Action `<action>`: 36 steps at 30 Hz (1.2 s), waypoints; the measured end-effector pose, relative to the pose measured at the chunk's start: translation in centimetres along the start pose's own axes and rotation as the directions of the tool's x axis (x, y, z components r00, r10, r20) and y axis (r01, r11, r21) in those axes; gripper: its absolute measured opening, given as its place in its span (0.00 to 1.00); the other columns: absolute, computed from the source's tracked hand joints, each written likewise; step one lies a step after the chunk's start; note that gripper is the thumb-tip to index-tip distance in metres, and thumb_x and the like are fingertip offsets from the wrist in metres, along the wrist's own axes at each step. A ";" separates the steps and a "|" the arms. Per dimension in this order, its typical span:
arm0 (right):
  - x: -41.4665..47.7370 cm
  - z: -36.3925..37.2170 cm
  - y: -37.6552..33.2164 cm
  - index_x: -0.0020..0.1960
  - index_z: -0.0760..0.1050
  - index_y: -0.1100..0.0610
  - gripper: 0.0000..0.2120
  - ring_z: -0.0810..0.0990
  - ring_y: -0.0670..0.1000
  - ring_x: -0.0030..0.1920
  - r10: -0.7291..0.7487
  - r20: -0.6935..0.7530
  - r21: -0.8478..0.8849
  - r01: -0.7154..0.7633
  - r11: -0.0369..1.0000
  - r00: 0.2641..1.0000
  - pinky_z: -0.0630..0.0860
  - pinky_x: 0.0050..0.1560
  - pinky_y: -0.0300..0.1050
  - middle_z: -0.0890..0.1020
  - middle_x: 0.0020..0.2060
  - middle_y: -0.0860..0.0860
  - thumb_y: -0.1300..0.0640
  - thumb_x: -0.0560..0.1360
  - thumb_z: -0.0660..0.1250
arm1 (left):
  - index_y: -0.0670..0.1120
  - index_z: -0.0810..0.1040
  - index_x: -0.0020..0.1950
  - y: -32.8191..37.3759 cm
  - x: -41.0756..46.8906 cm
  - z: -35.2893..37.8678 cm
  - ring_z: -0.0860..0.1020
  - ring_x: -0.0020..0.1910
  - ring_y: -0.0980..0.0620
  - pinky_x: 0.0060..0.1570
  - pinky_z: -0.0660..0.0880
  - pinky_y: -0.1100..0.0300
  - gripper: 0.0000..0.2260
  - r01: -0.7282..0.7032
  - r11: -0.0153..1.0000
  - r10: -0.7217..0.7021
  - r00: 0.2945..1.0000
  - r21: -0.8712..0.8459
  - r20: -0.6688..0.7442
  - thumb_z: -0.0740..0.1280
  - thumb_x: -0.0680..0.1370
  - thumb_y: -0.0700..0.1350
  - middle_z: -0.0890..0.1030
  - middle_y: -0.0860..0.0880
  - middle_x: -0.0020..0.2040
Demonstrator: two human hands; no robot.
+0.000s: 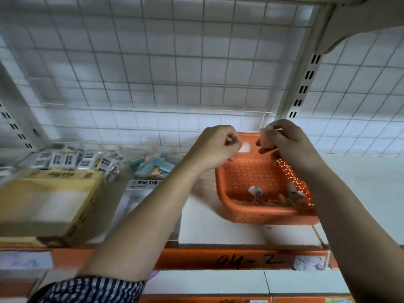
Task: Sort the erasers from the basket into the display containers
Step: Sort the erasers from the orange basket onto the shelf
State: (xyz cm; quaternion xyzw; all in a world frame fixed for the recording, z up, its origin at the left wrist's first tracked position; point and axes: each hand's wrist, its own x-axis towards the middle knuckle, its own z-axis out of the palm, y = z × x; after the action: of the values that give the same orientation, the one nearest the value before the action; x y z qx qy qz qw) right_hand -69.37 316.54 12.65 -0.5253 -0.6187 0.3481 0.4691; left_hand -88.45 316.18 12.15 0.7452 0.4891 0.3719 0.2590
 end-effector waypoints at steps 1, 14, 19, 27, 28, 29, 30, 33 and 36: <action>0.0 0.9 -0.3 0.55 0.72 0.62 0.07 0.83 0.52 0.35 -0.014 0.018 0.012 0.014 1.000 1.000 0.72 0.30 0.41 0.83 0.41 0.58 0.58 0.82 0.60 | 0.47 0.79 0.44 -0.7 -0.5 -1.6 0.82 0.33 0.55 0.33 0.74 0.65 0.03 0.020 0.999 -0.022 0.998 -0.040 -0.053 0.68 0.78 0.41 0.81 0.52 0.36; 0.6 11.6 -4.6 0.47 0.78 0.57 0.02 0.75 0.45 0.31 -0.115 0.219 -0.026 0.123 0.992 0.969 0.70 0.32 0.38 0.81 0.32 0.55 0.62 0.77 0.68 | 0.43 0.82 0.45 -11.5 -2.8 -17.4 0.84 0.37 0.52 0.39 0.79 0.62 0.02 0.336 0.894 -0.357 0.934 0.295 0.017 0.73 0.75 0.41 0.84 0.45 0.38; 0.6 14.1 -5.5 0.48 0.78 0.59 0.02 0.76 0.52 0.34 -0.080 0.216 -0.045 0.092 0.995 0.973 0.72 0.35 0.44 0.83 0.32 0.55 0.62 0.75 0.69 | 0.42 0.83 0.45 -14.6 -2.2 -17.2 0.84 0.39 0.52 0.36 0.78 0.67 0.03 0.414 0.847 -0.451 0.891 0.334 0.040 0.73 0.75 0.42 0.85 0.45 0.39; 0.6 16.7 -5.6 0.48 0.79 0.57 0.04 0.80 0.51 0.33 0.013 0.193 -0.140 0.015 0.990 0.981 0.77 0.35 0.43 0.83 0.36 0.55 0.63 0.74 0.69 | 0.44 0.84 0.53 -15.7 -2.1 -17.3 0.79 0.50 0.49 0.45 0.74 0.58 0.12 0.251 0.756 -0.462 0.859 0.605 0.220 0.73 0.74 0.49 0.84 0.47 0.50; 0.6 17.2 -5.7 0.47 0.79 0.57 0.04 0.80 0.50 0.32 0.028 0.197 -0.152 0.002 0.988 0.980 0.77 0.35 0.42 0.83 0.36 0.54 0.64 0.74 0.70 | 0.44 0.84 0.53 -15.7 -2.2 -17.5 0.79 0.49 0.50 0.42 0.73 0.59 0.12 0.236 0.755 -0.457 0.858 0.612 0.233 0.72 0.74 0.50 0.84 0.47 0.50; 0.6 17.8 -5.7 0.47 0.79 0.57 0.04 0.80 0.49 0.31 0.045 0.204 -0.163 -0.012 0.987 0.978 0.77 0.35 0.41 0.82 0.35 0.53 0.64 0.73 0.70 | 0.45 0.84 0.53 -15.7 -2.3 -17.7 0.79 0.49 0.50 0.42 0.73 0.59 0.12 0.220 0.763 -0.441 0.865 0.608 0.240 0.72 0.74 0.50 0.84 0.47 0.50; 0.6 18.5 -5.6 0.46 0.79 0.57 0.04 0.80 0.48 0.31 0.061 0.213 -0.176 -0.023 0.984 0.975 0.77 0.34 0.41 0.82 0.35 0.53 0.65 0.73 0.71 | 0.45 0.84 0.53 -15.7 -2.4 -18.0 0.79 0.49 0.51 0.44 0.75 0.58 0.12 0.209 0.776 -0.416 0.879 0.595 0.234 0.72 0.74 0.51 0.83 0.48 0.51; 0.8 21.1 -5.0 0.43 0.78 0.56 0.07 0.81 0.48 0.32 0.095 0.245 -0.233 -0.036 0.972 0.965 0.76 0.32 0.40 0.82 0.33 0.51 0.65 0.70 0.74 | 0.47 0.84 0.50 -15.3 -3.3 -19.0 0.79 0.50 0.51 0.53 0.77 0.53 0.08 0.197 0.840 -0.311 0.938 0.505 0.152 0.72 0.75 0.49 0.83 0.51 0.50; 0.9 23.6 -4.0 0.44 0.78 0.56 0.07 0.81 0.49 0.36 0.090 0.243 -0.300 -0.014 0.954 0.966 0.75 0.37 0.42 0.84 0.37 0.52 0.62 0.70 0.75 | 0.50 0.83 0.45 -14.7 -5.1 -19.6 0.79 0.44 0.55 0.49 0.77 0.55 0.04 0.182 0.895 -0.184 0.982 0.407 -0.034 0.70 0.75 0.49 0.82 0.55 0.44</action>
State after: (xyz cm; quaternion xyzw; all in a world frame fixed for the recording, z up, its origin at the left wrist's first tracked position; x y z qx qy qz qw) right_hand -93.01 318.10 9.03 -0.5567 -0.7047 0.3284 0.2927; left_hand -113.39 317.64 11.21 0.7346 0.6230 0.2338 0.1328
